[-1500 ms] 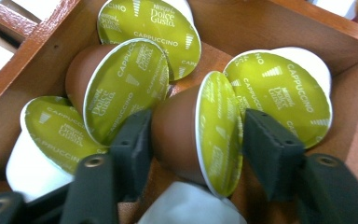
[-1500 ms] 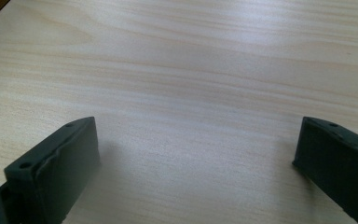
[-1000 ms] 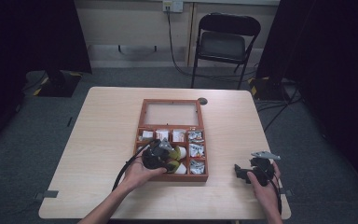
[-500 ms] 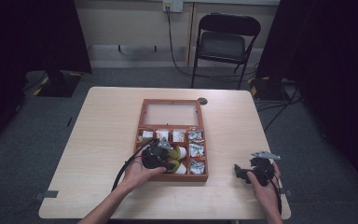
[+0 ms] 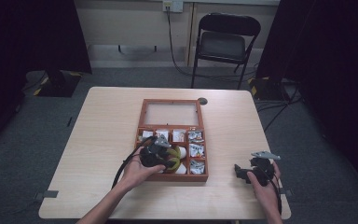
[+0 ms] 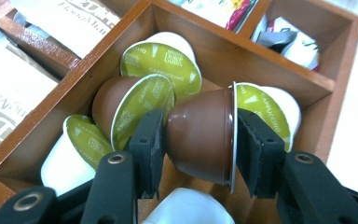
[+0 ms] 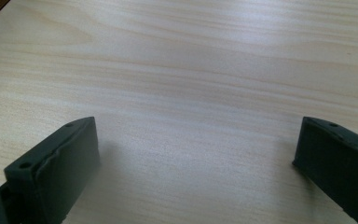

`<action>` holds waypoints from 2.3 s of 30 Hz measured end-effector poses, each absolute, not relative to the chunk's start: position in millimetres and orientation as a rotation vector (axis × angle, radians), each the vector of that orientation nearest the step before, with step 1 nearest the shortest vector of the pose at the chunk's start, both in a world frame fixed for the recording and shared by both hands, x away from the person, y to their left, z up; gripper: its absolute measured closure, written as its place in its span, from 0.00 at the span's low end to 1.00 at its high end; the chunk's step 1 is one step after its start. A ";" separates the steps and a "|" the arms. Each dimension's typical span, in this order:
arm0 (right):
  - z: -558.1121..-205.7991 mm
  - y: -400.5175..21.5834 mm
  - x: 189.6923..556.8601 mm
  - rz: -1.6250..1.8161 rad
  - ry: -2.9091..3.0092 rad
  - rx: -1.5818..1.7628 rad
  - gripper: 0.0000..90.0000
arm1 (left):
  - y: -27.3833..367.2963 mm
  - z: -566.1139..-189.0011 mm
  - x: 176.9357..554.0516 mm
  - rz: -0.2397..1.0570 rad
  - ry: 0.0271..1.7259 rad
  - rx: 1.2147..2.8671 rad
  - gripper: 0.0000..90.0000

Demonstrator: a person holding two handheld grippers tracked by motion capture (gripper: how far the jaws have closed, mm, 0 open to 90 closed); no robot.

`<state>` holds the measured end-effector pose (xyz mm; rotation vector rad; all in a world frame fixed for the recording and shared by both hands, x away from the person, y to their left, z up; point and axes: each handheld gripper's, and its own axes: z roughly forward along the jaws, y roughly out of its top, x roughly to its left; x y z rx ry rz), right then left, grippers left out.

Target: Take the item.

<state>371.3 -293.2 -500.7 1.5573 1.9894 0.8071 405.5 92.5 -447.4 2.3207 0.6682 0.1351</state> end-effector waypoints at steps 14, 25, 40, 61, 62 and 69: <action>-500.9 -293.2 371.3 0.807 1.990 1.556 0.00 | 101.1 -435.9 406.0 0.134 0.648 2.253 0.61; -500.9 -293.2 371.3 0.807 1.989 1.555 0.00 | 105.7 -421.7 401.7 0.143 0.609 2.207 0.61; -500.9 -293.2 371.3 0.807 1.990 1.556 0.00 | 112.3 -411.0 402.1 0.157 0.593 2.174 0.61; -500.9 -293.2 371.3 0.807 1.990 1.556 0.00 | 136.6 -398.5 401.2 0.181 0.609 2.144 0.61; -500.9 -293.2 371.3 0.807 1.990 1.556 0.00 | 136.6 -398.5 401.2 0.181 0.609 2.144 0.61; -500.9 -293.3 371.3 0.807 1.990 1.555 0.00 | 143.1 -396.6 401.1 0.189 0.619 2.135 0.61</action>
